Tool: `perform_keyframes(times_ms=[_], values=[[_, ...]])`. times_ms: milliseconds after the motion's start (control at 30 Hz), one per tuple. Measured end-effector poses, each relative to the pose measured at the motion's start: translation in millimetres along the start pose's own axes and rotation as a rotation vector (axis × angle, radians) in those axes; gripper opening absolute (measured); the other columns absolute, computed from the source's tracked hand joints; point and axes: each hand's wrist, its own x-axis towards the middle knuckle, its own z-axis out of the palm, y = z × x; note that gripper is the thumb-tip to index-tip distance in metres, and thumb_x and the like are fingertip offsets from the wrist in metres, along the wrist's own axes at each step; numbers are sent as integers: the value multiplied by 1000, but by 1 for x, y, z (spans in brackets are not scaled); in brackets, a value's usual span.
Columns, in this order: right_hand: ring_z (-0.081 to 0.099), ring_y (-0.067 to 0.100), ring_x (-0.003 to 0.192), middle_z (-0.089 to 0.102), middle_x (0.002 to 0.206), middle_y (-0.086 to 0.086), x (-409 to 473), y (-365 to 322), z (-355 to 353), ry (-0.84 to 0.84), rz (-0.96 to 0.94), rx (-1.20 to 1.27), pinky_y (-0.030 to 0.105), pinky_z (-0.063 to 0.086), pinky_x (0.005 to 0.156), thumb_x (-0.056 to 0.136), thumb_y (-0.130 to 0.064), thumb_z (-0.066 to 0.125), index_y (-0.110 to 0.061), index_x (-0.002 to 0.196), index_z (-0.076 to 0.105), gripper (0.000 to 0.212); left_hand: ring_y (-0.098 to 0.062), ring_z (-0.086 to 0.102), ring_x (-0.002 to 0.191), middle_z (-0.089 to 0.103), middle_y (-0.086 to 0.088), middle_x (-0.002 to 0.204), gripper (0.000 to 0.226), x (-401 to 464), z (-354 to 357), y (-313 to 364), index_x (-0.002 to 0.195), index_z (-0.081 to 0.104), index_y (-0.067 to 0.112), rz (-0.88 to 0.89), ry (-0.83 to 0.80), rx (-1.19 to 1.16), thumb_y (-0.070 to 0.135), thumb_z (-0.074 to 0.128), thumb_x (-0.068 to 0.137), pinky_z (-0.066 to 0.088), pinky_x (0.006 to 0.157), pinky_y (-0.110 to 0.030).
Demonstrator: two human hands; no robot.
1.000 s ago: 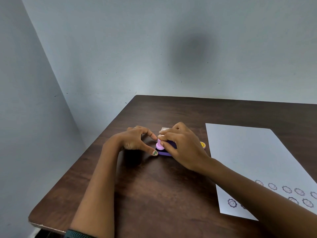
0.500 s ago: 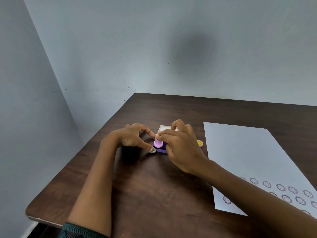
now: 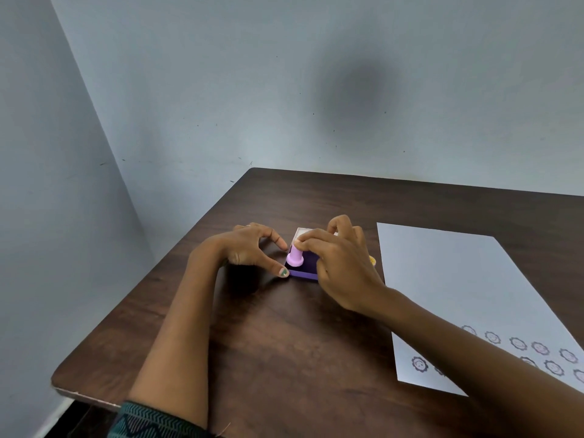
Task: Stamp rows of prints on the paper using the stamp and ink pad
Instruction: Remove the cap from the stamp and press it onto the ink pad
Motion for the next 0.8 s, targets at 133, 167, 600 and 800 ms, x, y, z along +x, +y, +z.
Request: perform_keyframes(times_ms=[133,167,600,800], values=[[33,15,89,70,106,-5,-4,-6,4,12,-53,-28,33,27,69,73,-2,44,-13,101,68,39,-21,29,128,40,3,136,52,0,0,0,106,59,45,4,4,-2,49,82,60,28,105,-36],[33,16,90,69,108,-5,-5,-2,3,15,-34,-27,33,26,70,73,-2,43,-14,103,68,41,-20,29,128,39,4,136,52,0,0,0,107,59,45,3,2,-6,49,82,60,27,106,-36],[32,16,92,70,105,-4,-2,-3,2,-11,-53,-49,33,24,71,73,-3,43,-14,104,67,41,-20,28,128,40,4,134,51,1,0,-1,103,58,48,1,-2,-11,50,83,59,27,107,-37],[37,19,94,69,107,-5,1,1,-2,-44,-60,-73,32,19,71,76,-5,44,-16,107,66,39,-21,28,130,38,4,138,52,1,0,-1,104,58,47,1,-6,-7,51,83,59,26,108,-38]])
